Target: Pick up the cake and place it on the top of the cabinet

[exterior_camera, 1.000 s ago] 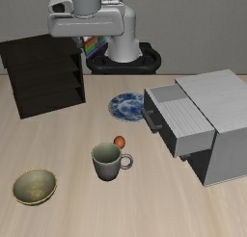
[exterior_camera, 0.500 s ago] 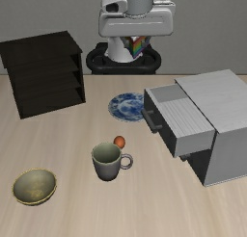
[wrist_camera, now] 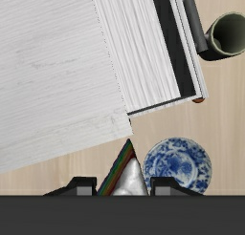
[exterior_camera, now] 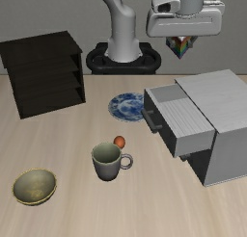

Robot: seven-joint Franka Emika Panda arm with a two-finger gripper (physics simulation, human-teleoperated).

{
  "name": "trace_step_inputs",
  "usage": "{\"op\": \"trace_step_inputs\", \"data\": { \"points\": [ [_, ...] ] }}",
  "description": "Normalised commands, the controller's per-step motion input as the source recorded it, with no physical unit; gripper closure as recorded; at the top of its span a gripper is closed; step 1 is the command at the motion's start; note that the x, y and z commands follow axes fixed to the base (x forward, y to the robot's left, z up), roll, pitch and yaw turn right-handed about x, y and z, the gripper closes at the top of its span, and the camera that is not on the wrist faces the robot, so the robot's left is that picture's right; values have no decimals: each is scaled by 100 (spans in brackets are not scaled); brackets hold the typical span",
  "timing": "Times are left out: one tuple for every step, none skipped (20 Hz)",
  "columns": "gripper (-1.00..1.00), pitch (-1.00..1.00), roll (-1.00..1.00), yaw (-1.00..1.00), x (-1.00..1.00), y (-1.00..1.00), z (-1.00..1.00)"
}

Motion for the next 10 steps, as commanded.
{"op": "trace_step_inputs", "data": {
  "points": [
    [100, 0, 0, 0, 0, 100, 0],
    [100, 0, 0, 0, 0, 100, 0],
    [100, 0, 0, 0, 100, 0, 0],
    [100, 0, 0, 0, 100, 0, 0],
    [100, 0, 0, 0, 100, 0, 0],
    [100, 0, 0, 0, 100, 0, 0],
    [100, 0, 0, 0, 100, 0, 0],
    [100, 0, 0, 0, 100, 0, 0],
    [100, 0, 0, 0, 100, 0, 0],
    [100, 0, 0, 0, 100, 0, 0]
  ]
}}
